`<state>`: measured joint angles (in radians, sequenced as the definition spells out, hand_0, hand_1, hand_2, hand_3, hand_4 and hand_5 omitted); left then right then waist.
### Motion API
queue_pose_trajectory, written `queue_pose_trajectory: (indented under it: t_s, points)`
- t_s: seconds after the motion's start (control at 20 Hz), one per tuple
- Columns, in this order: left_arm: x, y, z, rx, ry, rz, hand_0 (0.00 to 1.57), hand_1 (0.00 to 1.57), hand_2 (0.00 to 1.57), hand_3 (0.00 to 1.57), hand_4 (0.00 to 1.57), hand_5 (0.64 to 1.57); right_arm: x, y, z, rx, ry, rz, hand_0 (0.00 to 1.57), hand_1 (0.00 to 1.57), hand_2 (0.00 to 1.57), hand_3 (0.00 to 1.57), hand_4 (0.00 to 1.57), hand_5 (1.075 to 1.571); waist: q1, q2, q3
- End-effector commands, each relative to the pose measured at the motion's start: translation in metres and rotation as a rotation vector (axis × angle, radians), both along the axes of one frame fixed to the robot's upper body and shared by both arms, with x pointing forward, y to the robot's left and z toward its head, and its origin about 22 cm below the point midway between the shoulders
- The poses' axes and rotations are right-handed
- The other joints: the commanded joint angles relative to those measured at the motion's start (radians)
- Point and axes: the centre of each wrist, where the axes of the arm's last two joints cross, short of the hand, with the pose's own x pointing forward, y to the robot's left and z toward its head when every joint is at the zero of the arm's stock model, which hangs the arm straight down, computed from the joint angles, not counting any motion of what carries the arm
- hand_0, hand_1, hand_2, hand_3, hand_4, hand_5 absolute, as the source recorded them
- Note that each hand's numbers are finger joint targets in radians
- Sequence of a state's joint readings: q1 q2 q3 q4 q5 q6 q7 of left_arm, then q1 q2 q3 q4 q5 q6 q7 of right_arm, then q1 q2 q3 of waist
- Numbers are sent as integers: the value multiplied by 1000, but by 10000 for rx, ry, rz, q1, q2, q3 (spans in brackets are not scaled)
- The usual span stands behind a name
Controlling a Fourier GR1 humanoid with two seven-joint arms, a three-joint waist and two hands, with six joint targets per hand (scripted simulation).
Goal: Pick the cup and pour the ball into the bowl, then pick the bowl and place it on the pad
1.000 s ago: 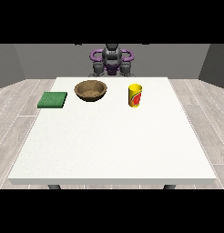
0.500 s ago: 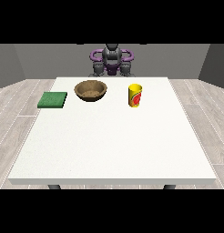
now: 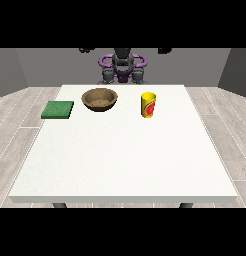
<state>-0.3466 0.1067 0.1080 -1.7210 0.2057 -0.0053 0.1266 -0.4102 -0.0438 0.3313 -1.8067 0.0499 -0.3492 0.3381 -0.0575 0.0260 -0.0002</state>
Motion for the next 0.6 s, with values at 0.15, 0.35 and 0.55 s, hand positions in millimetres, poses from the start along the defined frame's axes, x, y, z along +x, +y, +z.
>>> queue_pose_trajectory:
  t_s: [0.15,0.35,0.55]
  points:
    - [29,22,6,1123,-1513,1085,0,0,0,0,0,1447,7,-27,16,95,-1458,685,0,0,0,0,0,1567,-765,1749,3]
    - [35,31,-50,1017,-1013,1560,0,0,0,0,0,1435,0,-25,34,331,-1500,681,0,0,0,0,0,1569,-928,1704,-4]
    - [23,39,-100,976,-1015,1427,0,0,0,0,0,1405,0,-37,28,170,-1588,295,0,0,0,0,0,1568,-683,1902,-4]
